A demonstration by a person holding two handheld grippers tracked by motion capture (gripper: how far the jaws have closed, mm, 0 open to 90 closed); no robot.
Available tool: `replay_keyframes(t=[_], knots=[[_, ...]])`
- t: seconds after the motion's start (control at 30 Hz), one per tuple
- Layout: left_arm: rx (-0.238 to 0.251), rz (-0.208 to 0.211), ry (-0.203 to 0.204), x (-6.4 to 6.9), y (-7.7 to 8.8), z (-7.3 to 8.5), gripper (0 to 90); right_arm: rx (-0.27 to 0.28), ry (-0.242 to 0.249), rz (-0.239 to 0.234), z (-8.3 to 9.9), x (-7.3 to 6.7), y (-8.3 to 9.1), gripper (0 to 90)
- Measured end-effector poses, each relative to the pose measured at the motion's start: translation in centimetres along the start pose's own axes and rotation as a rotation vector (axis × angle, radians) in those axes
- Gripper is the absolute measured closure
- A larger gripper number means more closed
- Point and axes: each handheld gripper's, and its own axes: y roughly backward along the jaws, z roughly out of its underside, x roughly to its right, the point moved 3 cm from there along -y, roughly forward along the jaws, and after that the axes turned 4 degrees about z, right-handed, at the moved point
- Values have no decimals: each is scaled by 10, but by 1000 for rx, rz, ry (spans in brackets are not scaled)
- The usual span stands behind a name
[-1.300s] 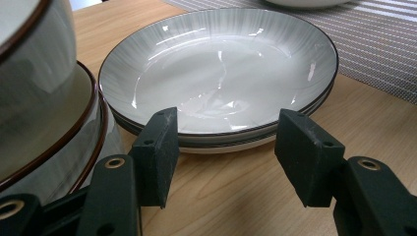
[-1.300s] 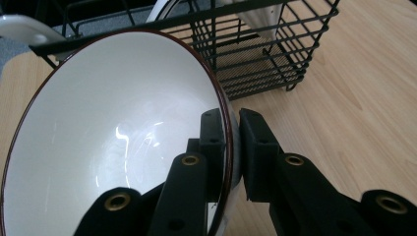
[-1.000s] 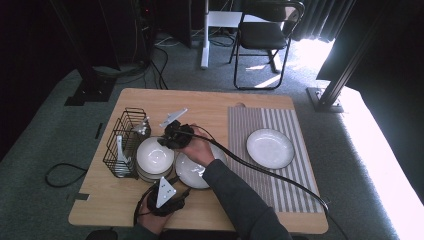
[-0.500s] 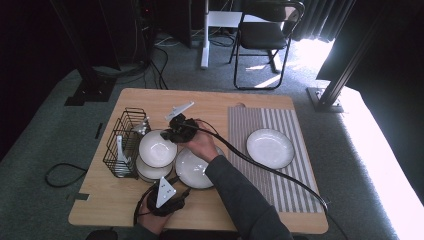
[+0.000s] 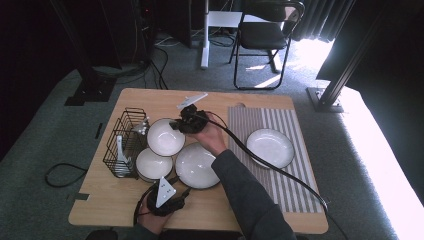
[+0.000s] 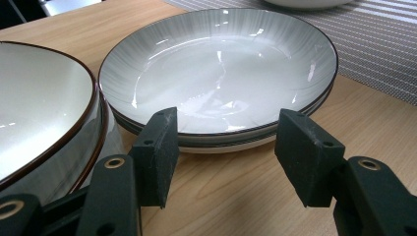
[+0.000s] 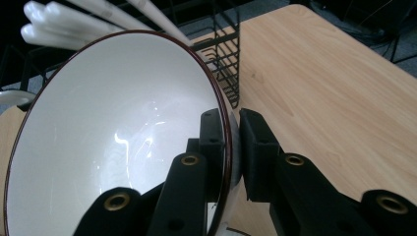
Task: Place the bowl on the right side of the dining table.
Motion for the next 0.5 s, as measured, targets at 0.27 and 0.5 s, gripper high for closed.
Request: replay_keyframes(t=[0.27,0.5], knots=[[-1,1,1,0,0,0,431,13,-39,40,5,18,12,810],[-2,2,0,0,0,0,431,31,-86,66,12,36,23,809]])
